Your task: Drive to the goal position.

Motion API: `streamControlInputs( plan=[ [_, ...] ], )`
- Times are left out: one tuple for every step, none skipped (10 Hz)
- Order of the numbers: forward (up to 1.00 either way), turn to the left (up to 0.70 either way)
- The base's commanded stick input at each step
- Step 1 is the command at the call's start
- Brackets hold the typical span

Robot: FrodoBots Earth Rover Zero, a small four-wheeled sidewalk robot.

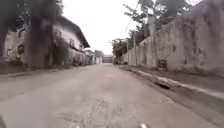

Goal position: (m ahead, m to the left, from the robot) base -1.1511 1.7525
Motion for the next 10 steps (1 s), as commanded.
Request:
streamControlInputs(
  plan=[
    [1.00, 0.00],
    [1.00, 0.00],
    [1.00, 0.00],
    [1.00, 0.00],
    [1.00, 0.00],
    [1.00, 0.00],
    [1.00, 0.00],
    [1.00, 0.00],
    [1.00, 0.00],
    [1.00, 0.00]
  ],
)
